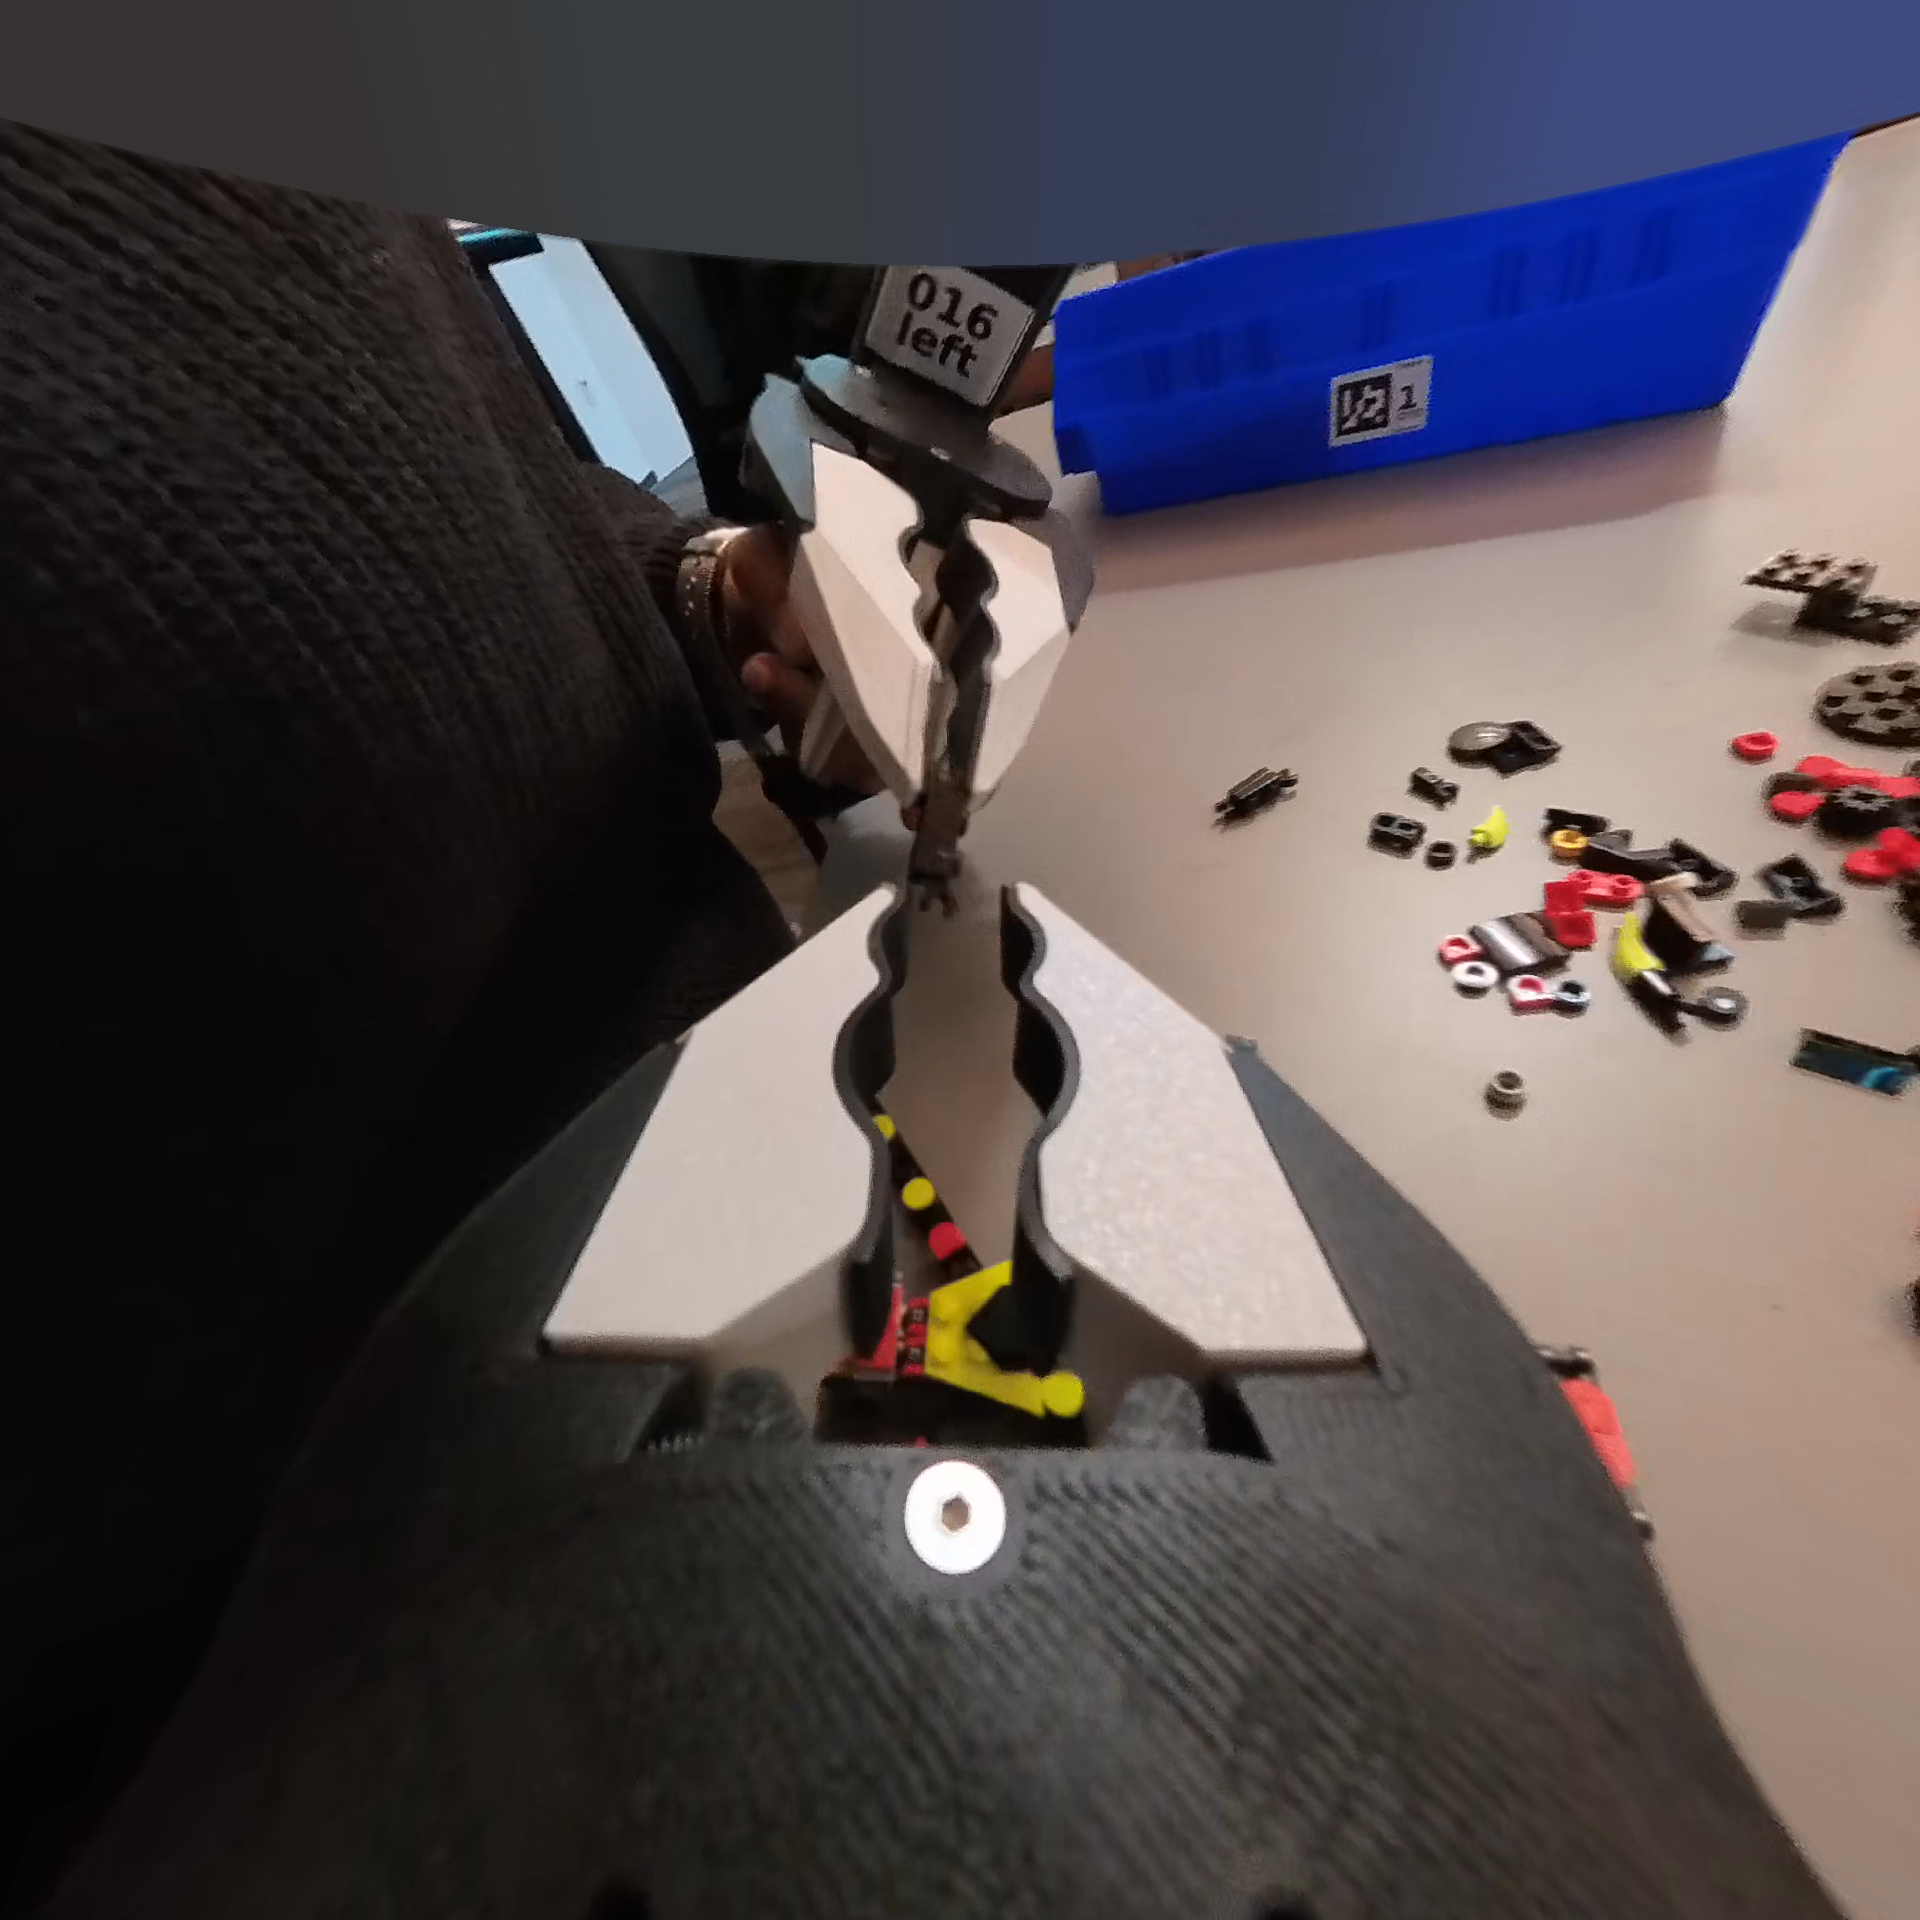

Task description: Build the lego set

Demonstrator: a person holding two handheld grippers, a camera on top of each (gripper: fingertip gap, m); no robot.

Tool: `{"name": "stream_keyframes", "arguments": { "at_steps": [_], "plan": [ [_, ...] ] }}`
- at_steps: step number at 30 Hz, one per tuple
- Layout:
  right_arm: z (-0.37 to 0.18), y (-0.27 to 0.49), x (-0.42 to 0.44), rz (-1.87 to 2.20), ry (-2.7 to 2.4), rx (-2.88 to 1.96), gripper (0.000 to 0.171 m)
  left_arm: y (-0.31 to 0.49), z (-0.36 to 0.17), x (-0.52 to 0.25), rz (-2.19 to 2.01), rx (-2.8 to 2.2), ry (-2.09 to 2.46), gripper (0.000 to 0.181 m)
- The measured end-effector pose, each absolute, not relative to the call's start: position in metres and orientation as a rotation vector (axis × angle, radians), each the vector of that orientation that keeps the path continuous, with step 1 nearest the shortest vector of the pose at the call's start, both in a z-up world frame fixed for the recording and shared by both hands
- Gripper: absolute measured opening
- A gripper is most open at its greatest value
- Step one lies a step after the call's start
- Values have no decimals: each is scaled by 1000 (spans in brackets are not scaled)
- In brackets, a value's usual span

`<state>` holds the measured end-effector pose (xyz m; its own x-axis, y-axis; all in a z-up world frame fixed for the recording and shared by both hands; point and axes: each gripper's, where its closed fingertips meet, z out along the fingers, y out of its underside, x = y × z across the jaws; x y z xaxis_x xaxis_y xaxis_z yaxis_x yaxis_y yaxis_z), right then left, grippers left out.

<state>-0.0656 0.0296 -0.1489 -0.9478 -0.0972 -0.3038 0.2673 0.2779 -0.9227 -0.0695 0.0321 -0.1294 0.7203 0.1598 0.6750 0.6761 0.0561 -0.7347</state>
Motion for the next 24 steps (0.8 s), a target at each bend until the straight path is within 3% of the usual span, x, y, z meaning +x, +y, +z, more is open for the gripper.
{"name": "stream_keyframes", "arguments": {
  "at_steps": [9,24],
  "plan": [
    [-159,27,-48,-1622,2297,56,4,38,-134,-61,-471,-1538,-690,1],
    [-148,26,-50,-1694,2213,92,8,35,-121,-65,-561,-1399,-728,2]
  ]
}}
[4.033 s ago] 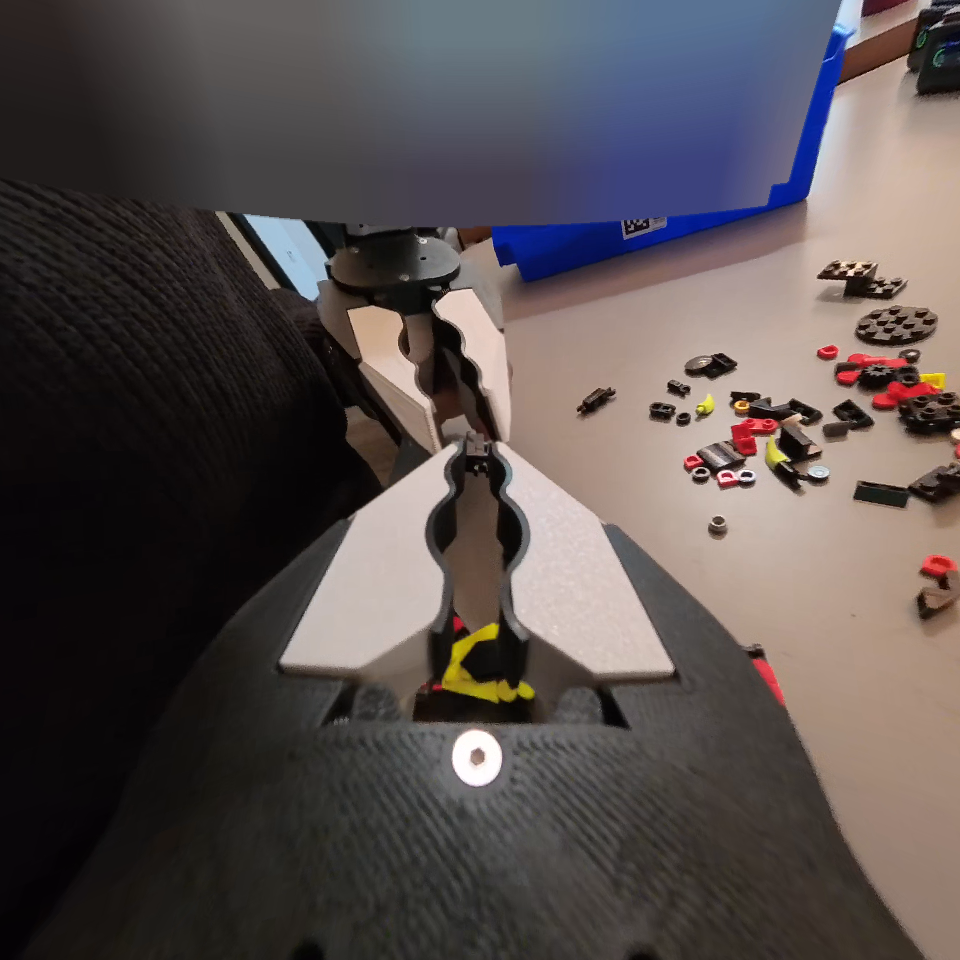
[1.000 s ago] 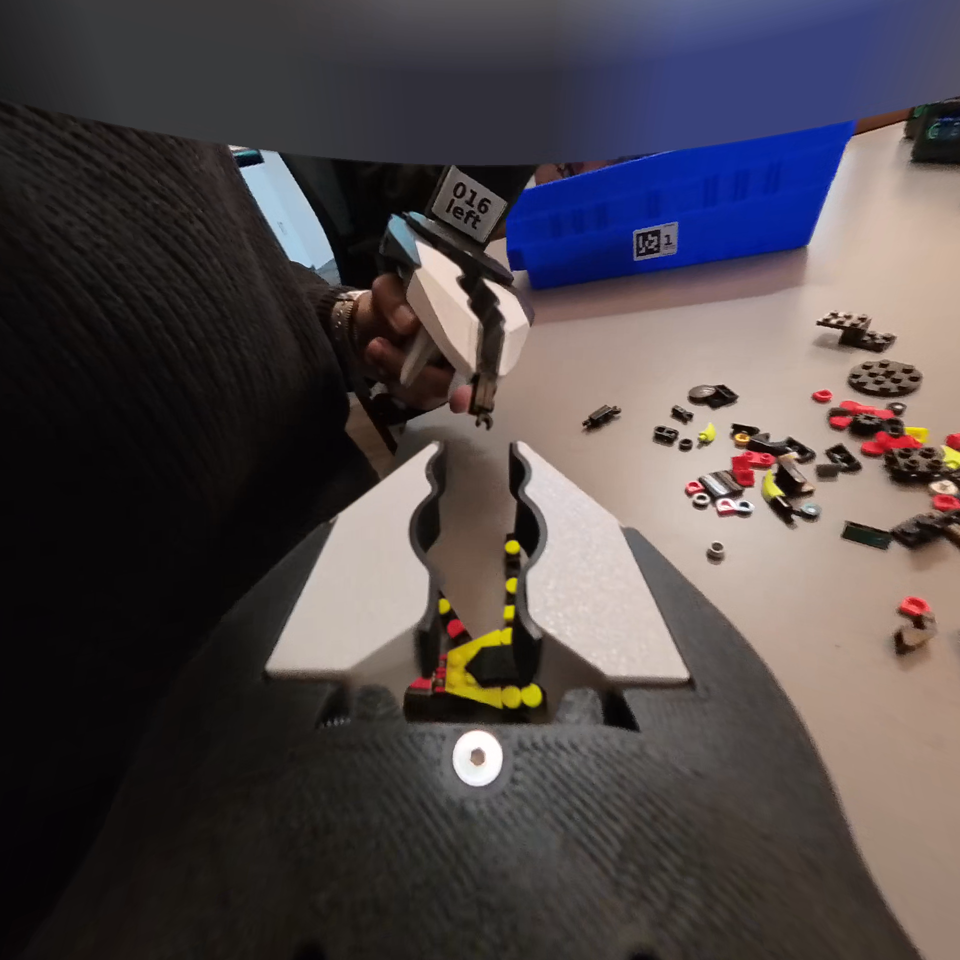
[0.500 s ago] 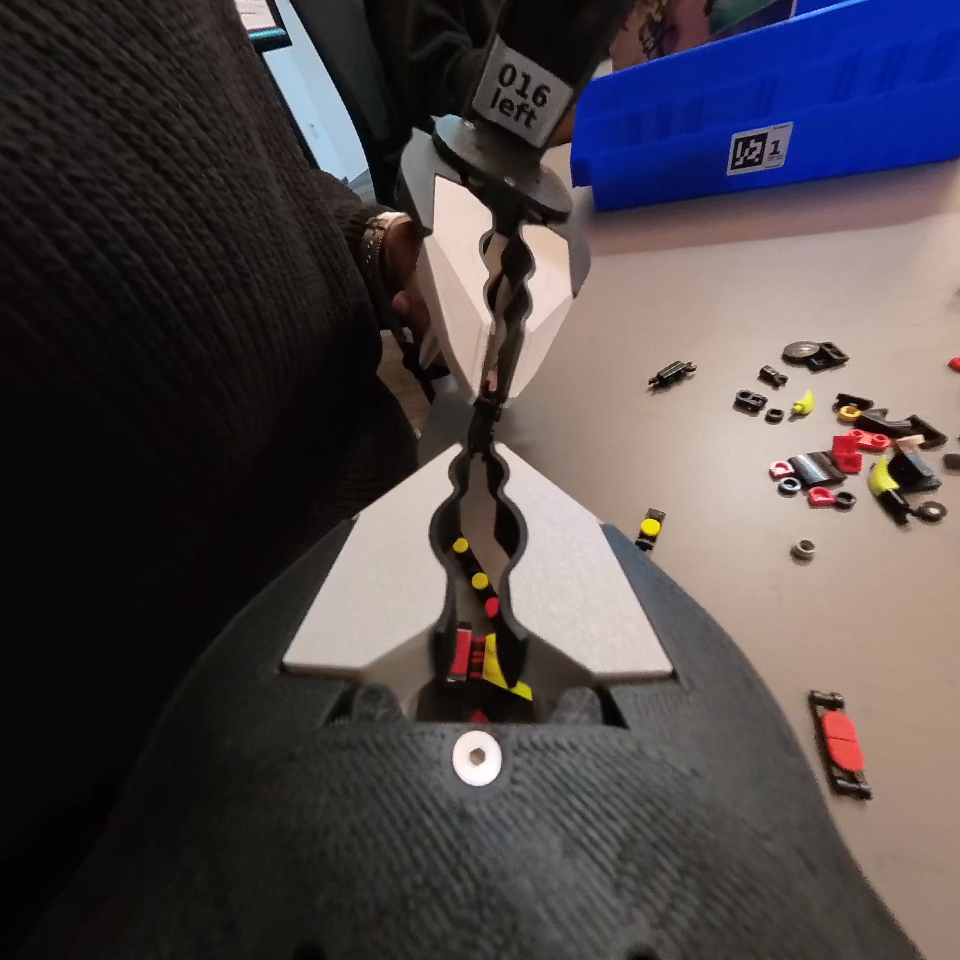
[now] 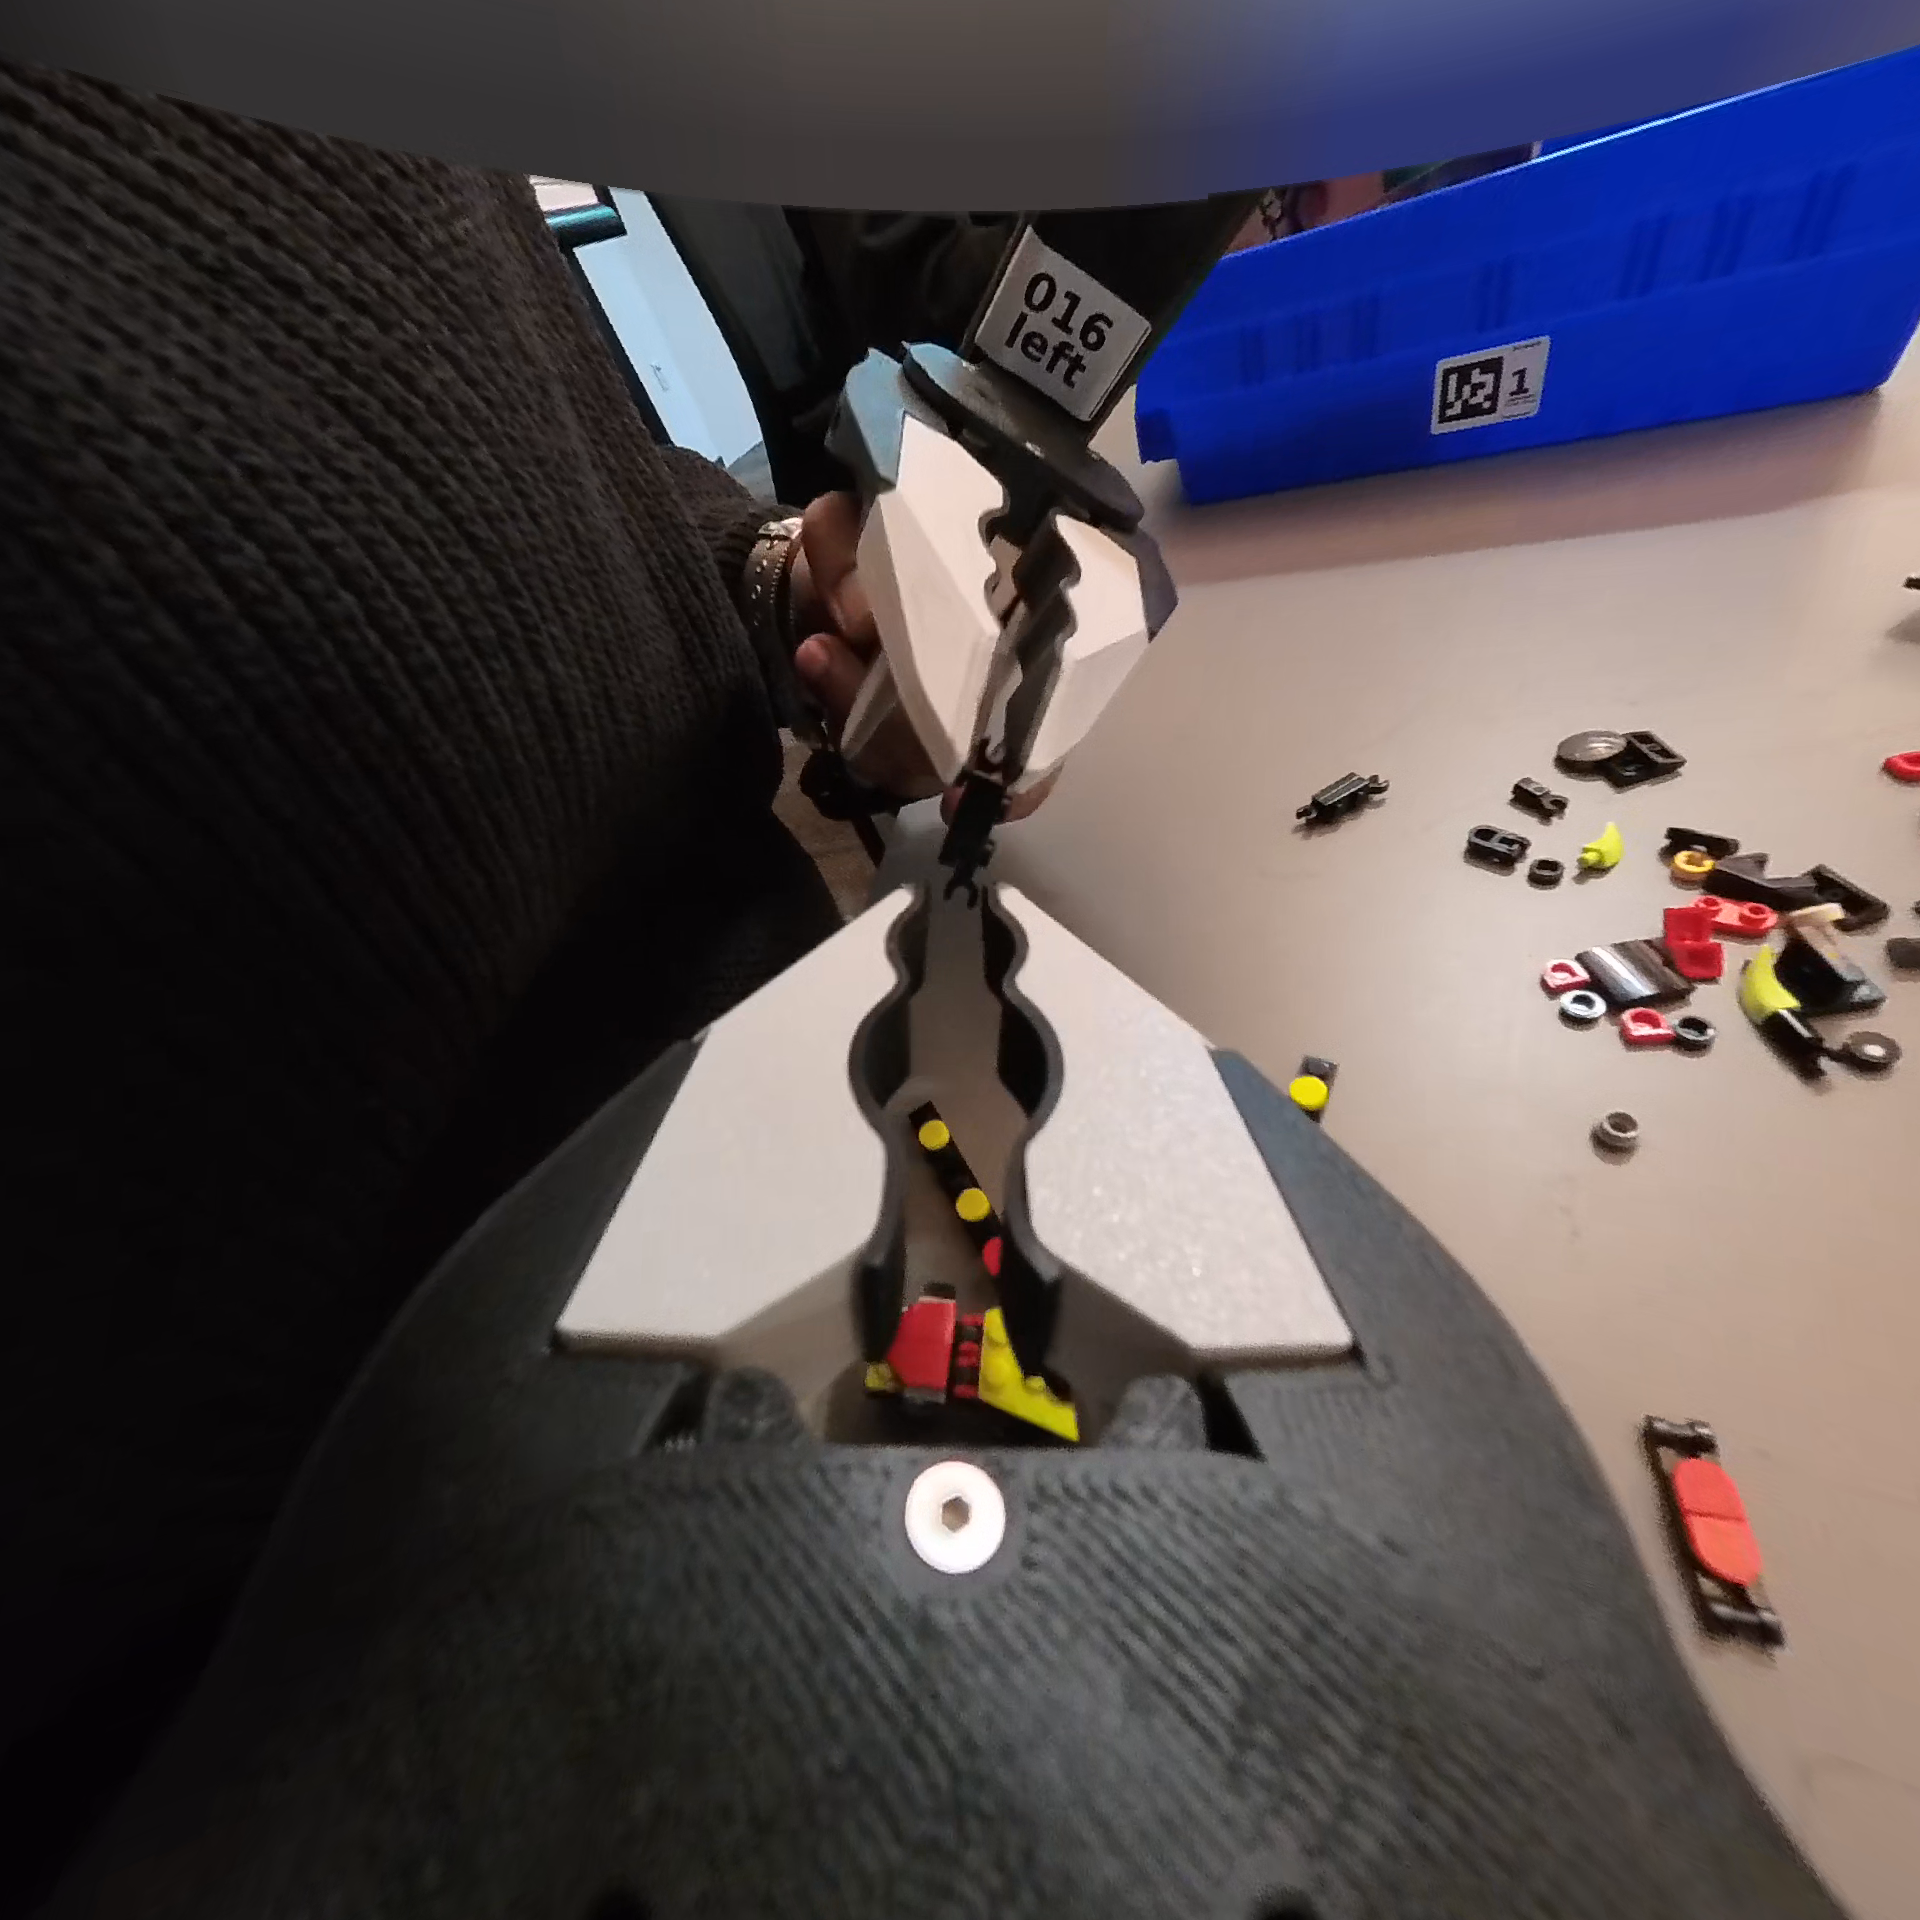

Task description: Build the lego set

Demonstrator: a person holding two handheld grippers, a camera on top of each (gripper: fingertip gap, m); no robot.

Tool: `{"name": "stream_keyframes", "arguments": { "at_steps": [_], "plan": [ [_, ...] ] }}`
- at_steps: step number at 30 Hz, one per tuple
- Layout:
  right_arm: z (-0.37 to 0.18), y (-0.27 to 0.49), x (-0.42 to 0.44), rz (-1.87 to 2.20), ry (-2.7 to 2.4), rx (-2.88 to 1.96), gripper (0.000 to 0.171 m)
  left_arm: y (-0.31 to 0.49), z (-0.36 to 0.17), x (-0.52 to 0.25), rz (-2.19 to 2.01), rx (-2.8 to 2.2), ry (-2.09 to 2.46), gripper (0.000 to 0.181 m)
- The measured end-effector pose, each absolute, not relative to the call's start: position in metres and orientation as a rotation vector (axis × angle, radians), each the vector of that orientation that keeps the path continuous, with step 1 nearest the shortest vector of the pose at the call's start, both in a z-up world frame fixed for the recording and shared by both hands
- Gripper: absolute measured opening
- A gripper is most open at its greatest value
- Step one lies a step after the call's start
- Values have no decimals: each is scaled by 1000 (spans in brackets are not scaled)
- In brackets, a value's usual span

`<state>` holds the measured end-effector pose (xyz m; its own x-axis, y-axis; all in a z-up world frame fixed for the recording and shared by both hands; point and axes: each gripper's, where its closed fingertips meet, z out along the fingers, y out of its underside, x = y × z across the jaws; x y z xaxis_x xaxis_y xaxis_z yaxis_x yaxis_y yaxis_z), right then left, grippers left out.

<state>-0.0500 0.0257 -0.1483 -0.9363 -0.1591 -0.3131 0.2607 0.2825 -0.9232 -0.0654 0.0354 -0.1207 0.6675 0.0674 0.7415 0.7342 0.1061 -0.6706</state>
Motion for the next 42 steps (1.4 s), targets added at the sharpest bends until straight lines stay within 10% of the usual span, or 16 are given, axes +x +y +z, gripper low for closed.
{"name": "stream_keyframes", "arguments": {
  "at_steps": [12,17,42],
  "plan": [
    [-149,27,-54,-1622,2167,203,3,35,-121,-68,-503,-1423,-728,3],
    [-173,31,-61,-1449,2273,315,3,26,-126,-80,-214,-1545,-704,41],
    [-160,34,-90,-1524,3281,98,3,40,-139,-85,-394,-1302,-1086,5]
  ]
}}
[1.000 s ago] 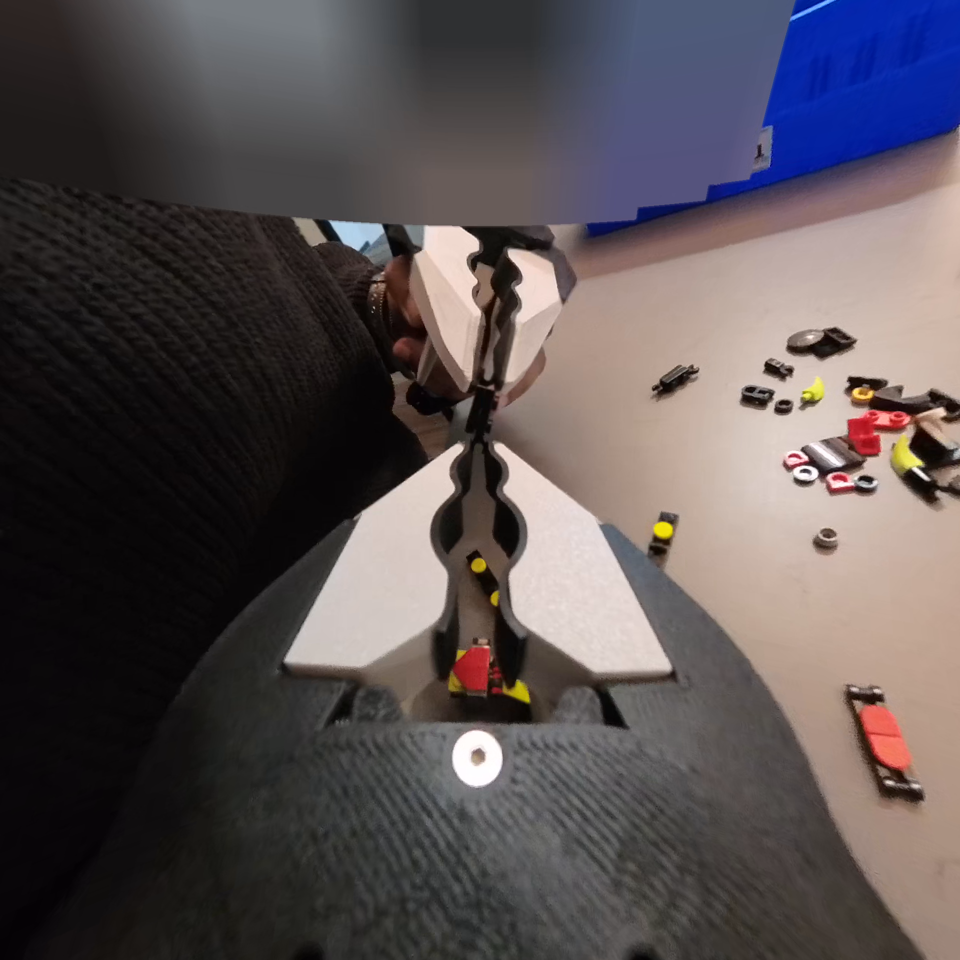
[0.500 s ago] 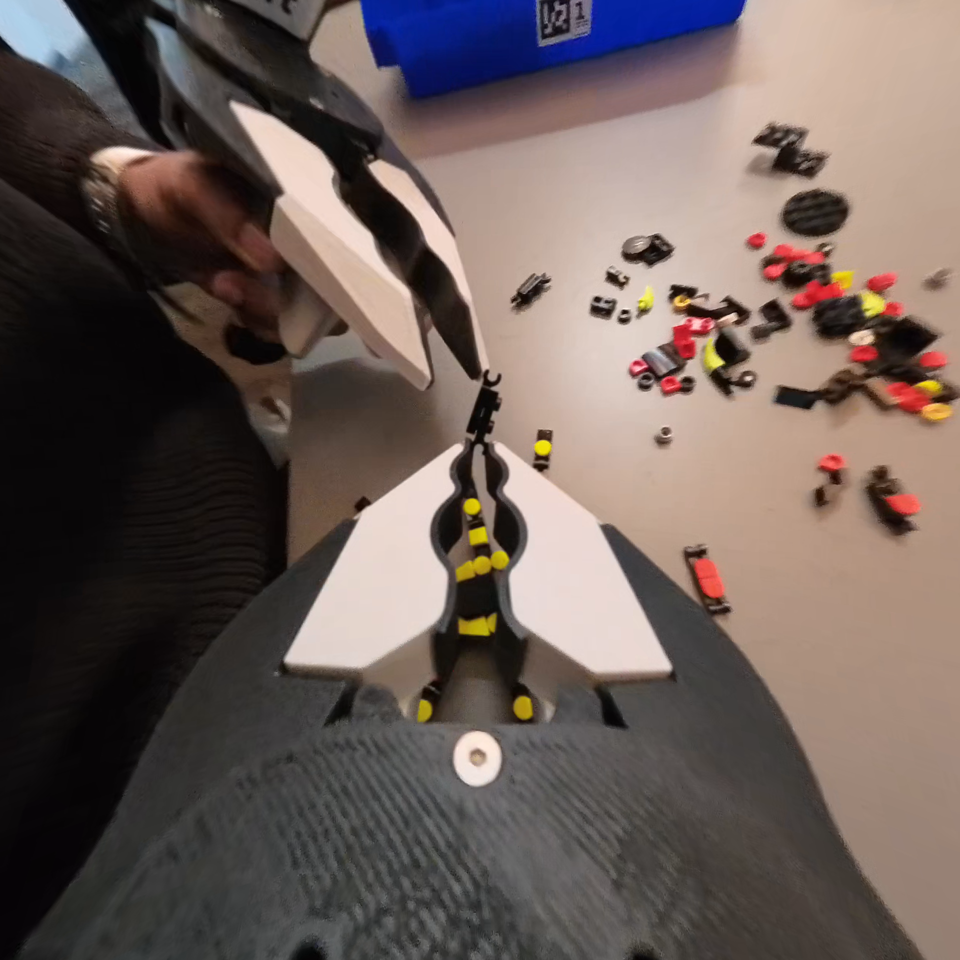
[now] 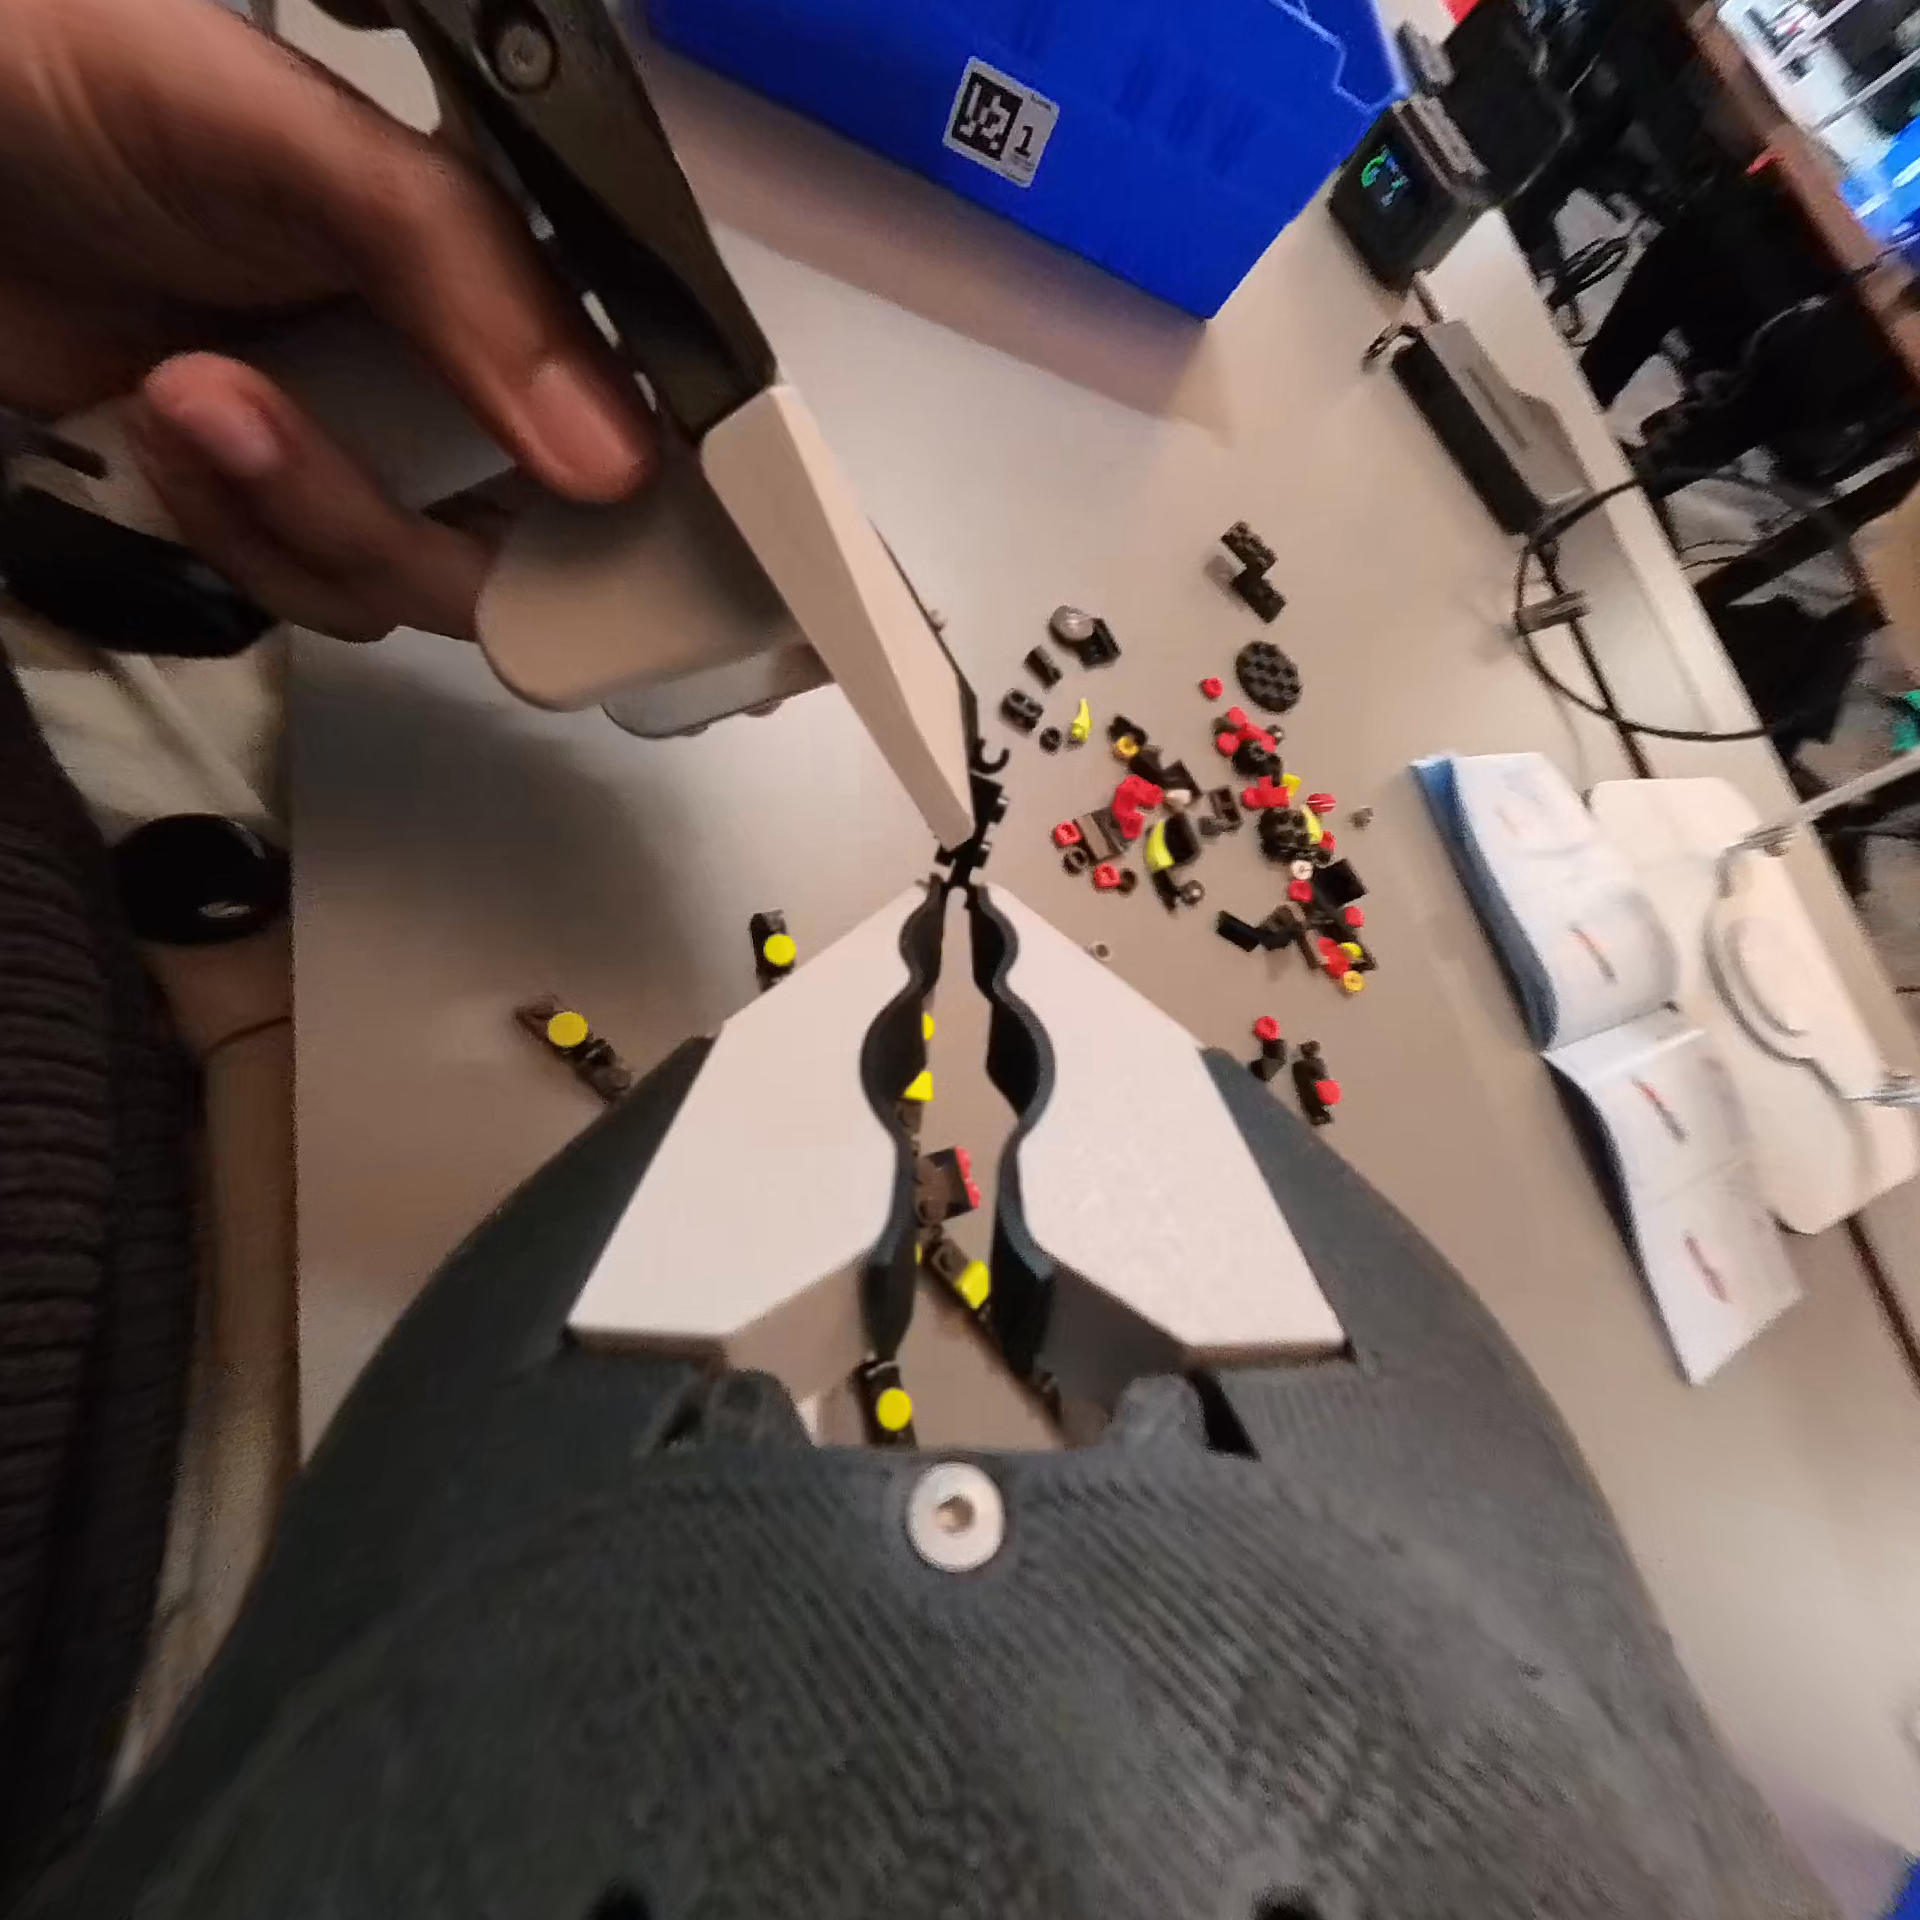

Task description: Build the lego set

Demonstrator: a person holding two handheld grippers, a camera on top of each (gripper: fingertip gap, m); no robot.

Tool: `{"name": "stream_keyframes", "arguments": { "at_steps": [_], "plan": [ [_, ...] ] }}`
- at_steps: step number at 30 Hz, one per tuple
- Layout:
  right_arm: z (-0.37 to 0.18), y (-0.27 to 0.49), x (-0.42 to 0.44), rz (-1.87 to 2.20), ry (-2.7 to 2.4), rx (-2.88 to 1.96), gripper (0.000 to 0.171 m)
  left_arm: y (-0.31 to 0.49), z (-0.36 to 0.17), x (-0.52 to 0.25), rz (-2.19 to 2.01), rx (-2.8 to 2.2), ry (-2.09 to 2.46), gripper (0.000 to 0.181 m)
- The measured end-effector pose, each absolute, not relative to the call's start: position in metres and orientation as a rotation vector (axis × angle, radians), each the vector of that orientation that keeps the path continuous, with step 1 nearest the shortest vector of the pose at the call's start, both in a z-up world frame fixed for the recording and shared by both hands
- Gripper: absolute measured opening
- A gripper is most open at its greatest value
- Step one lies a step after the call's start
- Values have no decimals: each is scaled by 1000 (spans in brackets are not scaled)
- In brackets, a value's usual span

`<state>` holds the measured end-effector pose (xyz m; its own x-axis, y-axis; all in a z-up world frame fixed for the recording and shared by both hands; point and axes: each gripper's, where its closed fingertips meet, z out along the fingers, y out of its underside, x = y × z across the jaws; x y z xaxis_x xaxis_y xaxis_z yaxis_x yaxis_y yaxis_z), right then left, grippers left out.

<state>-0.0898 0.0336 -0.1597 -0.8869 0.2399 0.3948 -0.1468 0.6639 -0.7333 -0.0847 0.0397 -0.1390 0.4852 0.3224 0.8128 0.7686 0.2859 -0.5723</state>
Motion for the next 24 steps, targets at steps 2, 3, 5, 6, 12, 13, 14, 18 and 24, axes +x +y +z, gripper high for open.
{"name": "stream_keyframes", "arguments": {
  "at_steps": [2,3,5,6,12,13,14,18,24],
  "plan": [
    [-157,32,-91,1091,-2382,-60,4,38,-136,-86,-362,-1276,-1088,5],
    [-156,31,-91,1089,-2364,-54,3,37,-135,-86,-344,-1273,-1081,5],
    [-154,30,-90,1118,-2360,-61,4,36,-133,-86,-304,-1307,-1050,5],
    [-155,29,-89,1152,-2387,-76,4,36,-134,-86,-285,-1340,-1029,5],
    [-139,35,-79,1669,-2575,-297,26,30,-130,-82,-257,-1460,-872,5],
    [-133,36,-78,1772,-2578,-326,29,29,-129,-81,-274,-1462,-854,5],
    [-127,36,-74,1880,-2588,-348,29,29,-129,-79,-305,-1468,-848,4],
    [-121,33,-66,2151,-2667,-508,32,39,-126,-65,-376,-1499,-756,4],
    [-120,35,-56,2335,-2770,-587,11,47,-127,-53,-344,-1580,-659,5]
  ]
}}
